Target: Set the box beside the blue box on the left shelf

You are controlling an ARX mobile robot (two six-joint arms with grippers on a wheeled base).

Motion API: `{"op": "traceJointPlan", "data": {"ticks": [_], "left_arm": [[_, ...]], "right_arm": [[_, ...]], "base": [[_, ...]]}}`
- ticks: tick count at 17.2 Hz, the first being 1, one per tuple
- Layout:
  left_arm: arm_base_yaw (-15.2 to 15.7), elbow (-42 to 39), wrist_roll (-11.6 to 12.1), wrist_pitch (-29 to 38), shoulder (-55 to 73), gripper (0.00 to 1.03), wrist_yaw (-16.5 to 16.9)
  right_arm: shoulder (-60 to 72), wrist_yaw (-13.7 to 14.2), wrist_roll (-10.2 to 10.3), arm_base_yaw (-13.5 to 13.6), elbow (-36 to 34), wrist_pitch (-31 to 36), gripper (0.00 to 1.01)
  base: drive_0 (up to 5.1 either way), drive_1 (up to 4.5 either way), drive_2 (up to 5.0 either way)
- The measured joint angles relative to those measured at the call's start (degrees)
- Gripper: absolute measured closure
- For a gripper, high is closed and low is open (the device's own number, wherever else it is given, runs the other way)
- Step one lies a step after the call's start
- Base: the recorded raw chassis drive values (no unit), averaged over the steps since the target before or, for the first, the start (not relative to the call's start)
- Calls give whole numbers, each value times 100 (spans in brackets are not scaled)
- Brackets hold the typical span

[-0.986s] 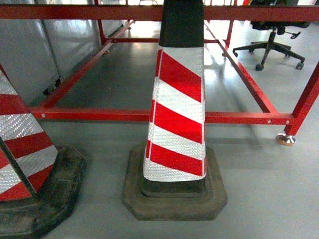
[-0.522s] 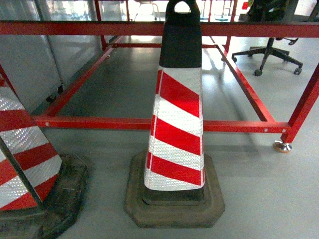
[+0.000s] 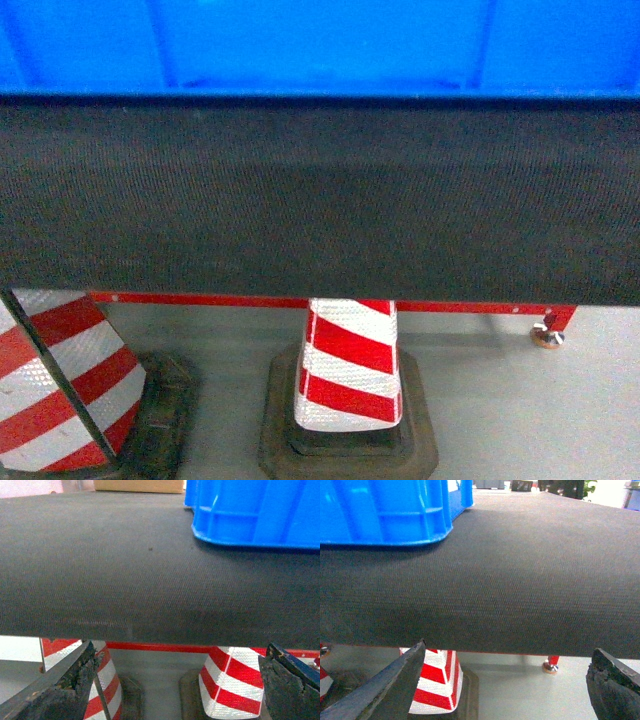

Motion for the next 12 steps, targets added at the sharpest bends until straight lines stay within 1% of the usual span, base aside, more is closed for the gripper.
{"op": "traceJointPlan", "data": {"ticks": [12], "left_arm": [[0,0,2,37,0,5,0]], "right_arm": [[0,-2,2,0,0,26,3]], "base": [[0,0,0]]}}
